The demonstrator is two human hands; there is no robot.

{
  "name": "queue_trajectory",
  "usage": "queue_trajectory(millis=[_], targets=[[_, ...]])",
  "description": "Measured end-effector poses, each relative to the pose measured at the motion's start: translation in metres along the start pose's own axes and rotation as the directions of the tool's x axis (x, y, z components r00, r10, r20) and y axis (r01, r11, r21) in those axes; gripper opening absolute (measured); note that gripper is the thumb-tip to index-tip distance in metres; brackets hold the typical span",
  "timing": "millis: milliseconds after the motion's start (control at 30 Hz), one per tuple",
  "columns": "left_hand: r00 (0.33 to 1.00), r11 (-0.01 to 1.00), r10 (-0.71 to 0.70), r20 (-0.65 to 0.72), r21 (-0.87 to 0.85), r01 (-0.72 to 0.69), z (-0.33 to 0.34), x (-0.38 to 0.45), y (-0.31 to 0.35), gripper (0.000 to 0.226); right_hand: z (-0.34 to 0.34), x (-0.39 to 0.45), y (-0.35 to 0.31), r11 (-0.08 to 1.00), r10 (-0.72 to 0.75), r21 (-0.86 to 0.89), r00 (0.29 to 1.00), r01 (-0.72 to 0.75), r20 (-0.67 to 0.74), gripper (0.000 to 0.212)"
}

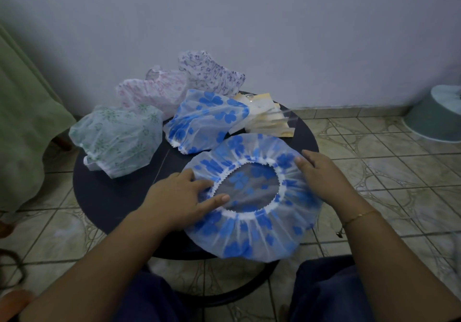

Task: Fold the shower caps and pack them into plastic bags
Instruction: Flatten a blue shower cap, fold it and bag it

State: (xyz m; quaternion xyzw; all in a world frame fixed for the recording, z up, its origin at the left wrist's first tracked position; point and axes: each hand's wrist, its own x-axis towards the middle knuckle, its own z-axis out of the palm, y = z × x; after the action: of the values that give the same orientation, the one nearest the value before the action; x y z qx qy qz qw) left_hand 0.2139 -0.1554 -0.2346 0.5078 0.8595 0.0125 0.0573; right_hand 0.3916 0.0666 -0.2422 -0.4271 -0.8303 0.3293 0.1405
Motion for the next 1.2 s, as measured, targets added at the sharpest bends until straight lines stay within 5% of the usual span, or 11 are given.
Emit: queue_trajectory(millis=[133, 233, 333, 433, 600, 733, 933, 1100, 1200], targets=[[0.999, 0.998, 0.005, -0.049, -0.059, -0.008, -0.002, -0.002, 0.001, 0.089, 0.005, 0.001, 0.005, 0.997, 0.052, -0.058, 0.998, -0.055, -0.042, 0.052], [0.976, 0.997, 0.039, -0.216, -0.054, -0.052, -0.001, -0.002, 0.007, 0.082, 0.009, -0.007, -0.006, 0.983, -0.032, -0.182, 0.993, 0.011, -0.116, 0.047], [0.876, 0.98, 0.132, -0.464, -0.071, -0.185, 0.004, 0.008, 0.01, 0.057, 0.016, -0.018, -0.022, 0.931, -0.225, -0.323, 0.965, 0.172, -0.137, 0.045], [0.802, 0.964, 0.201, -0.562, -0.034, -0.265, 0.01, 0.022, 0.006, 0.04, 0.027, -0.019, -0.027, 0.871, -0.305, -0.423, 0.95, 0.249, -0.069, 0.047], [0.923, 0.955, 0.262, -0.282, -0.061, -0.29, 0.021, 0.035, 0.009, 0.074, 0.04, -0.011, -0.02, 0.865, -0.178, -0.46, 0.98, 0.201, 0.093, 0.054], [0.978, 0.976, 0.205, 0.034, -0.079, -0.202, 0.031, 0.038, 0.012, 0.059, 0.045, -0.011, -0.014, 0.833, -0.129, -0.513, 0.975, 0.207, 0.183, 0.058], [0.987, 0.986, 0.145, 0.067, -0.097, -0.138, 0.03, 0.036, 0.014, 0.058, 0.042, -0.01, -0.015, 0.844, -0.122, -0.491, 0.968, 0.217, 0.219, 0.059], [0.986, 0.995, 0.097, -0.136, 0.041, -0.092, 0.02, 0.019, 0.018, 0.085, 0.031, -0.013, -0.018, 0.901, -0.221, -0.35, 0.965, 0.256, 0.14, 0.058], [0.972, 0.998, 0.061, -0.228, 0.035, -0.054, 0.018, 0.012, 0.015, 0.076, 0.021, -0.018, -0.018, 0.882, -0.201, -0.418, 0.976, 0.217, 0.083, 0.052]])
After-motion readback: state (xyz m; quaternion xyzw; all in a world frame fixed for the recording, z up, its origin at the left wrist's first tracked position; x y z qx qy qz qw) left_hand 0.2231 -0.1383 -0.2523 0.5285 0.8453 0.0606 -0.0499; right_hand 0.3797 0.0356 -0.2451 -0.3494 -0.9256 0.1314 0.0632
